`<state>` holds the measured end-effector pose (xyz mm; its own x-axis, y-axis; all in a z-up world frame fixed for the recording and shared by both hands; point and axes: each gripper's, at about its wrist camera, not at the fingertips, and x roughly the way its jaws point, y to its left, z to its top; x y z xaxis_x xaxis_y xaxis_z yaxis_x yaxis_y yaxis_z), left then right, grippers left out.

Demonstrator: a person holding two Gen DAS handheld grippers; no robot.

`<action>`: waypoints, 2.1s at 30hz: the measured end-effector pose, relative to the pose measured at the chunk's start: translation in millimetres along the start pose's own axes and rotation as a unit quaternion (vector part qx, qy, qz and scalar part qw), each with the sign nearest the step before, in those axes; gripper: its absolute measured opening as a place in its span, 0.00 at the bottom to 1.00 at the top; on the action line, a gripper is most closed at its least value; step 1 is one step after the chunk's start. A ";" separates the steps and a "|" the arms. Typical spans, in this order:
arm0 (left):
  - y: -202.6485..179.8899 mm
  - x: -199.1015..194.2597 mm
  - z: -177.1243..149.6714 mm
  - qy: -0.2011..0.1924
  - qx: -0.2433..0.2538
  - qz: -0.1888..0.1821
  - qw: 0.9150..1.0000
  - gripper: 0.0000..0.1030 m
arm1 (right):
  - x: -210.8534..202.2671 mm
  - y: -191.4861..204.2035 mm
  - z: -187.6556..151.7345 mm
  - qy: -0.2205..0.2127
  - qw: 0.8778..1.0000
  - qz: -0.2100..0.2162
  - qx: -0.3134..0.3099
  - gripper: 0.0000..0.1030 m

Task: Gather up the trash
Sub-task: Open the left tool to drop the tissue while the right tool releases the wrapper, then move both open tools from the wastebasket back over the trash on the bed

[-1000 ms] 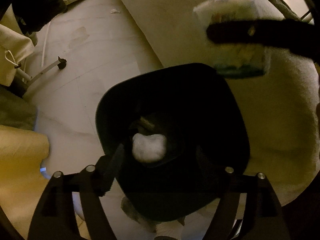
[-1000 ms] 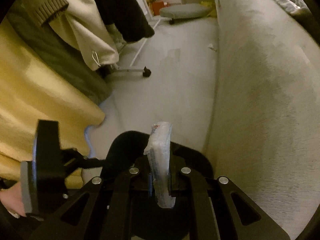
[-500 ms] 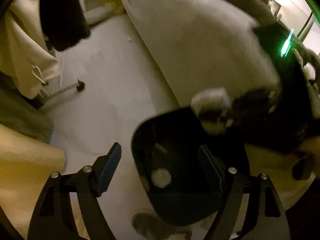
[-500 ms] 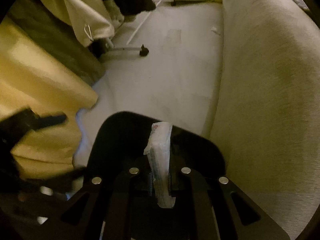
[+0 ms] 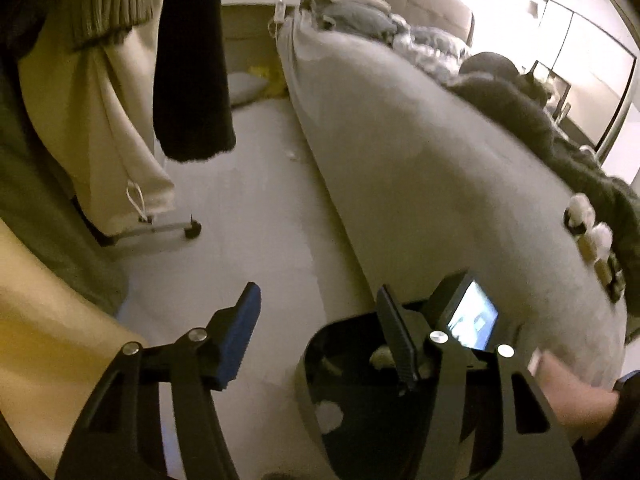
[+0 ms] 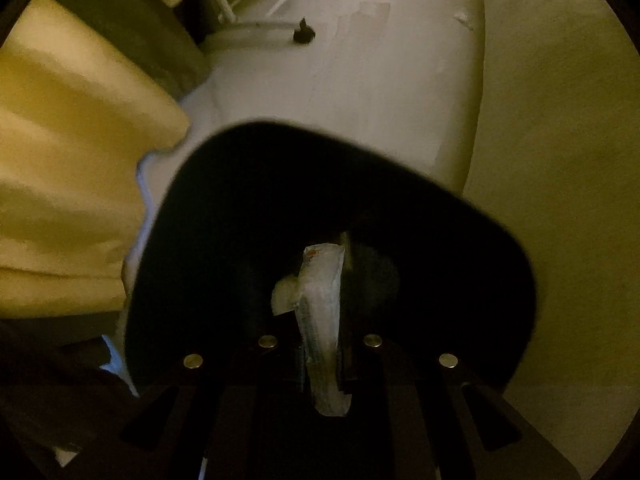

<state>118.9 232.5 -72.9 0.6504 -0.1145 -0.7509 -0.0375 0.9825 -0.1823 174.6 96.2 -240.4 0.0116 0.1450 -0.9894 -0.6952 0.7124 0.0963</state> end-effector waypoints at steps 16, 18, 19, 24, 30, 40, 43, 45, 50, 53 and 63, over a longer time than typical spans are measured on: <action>-17.1 -39.4 32.9 -0.086 -0.008 -0.013 0.996 0.63 | -12.9 2.2 -11.8 0.010 1.000 -0.013 -0.006 0.43; -20.7 -43.4 37.4 -0.096 -0.007 -0.013 0.995 0.64 | -23.9 3.7 -10.9 -0.005 1.000 -0.009 -0.010 0.43; -22.7 -45.0 39.6 -0.100 -0.007 -0.013 0.995 0.64 | -32.1 4.5 -10.7 -0.016 1.000 -0.005 -0.011 0.44; -35.9 -49.9 49.0 -0.120 -0.011 -0.014 0.993 0.70 | -75.3 6.2 -10.2 -0.080 0.996 0.017 -0.020 0.51; -58.3 -49.3 55.8 -0.132 -0.005 -0.017 0.991 0.72 | -118.3 -6.9 -18.9 -0.143 0.989 0.019 -0.024 0.53; -94.9 -40.0 66.7 -0.141 0.006 -0.025 0.990 0.81 | -188.6 -36.6 -42.7 -0.258 0.965 -0.018 -0.036 0.65; -106.0 -34.5 68.2 -0.140 0.009 -0.027 0.990 0.83 | -203.2 -50.1 -51.6 -0.279 0.959 -0.037 -0.033 0.66; -114.1 -29.4 68.0 -0.137 0.014 -0.028 0.990 0.83 | -213.4 -60.1 -60.1 -0.291 0.955 -0.050 -0.032 0.66; -135.8 -19.0 67.8 -0.128 0.025 -0.035 0.991 0.85 | -233.7 -84.9 -78.7 -0.319 0.944 -0.082 -0.025 0.73; -149.6 -11.6 67.1 -0.119 0.032 -0.040 0.992 0.86 | -242.8 -100.5 -89.7 -0.332 0.938 -0.097 -0.012 0.73; -182.5 3.9 66.3 -0.112 0.040 -0.054 0.991 0.88 | -263.7 -148.8 -126.1 -0.357 0.923 -0.137 0.034 0.73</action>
<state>178.6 62.5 -0.4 0.7998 -0.1935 -0.5682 0.0961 0.9757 -0.1969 184.3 -134.6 -7.6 0.6679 0.3508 -0.6563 -0.5490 0.8277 -0.1163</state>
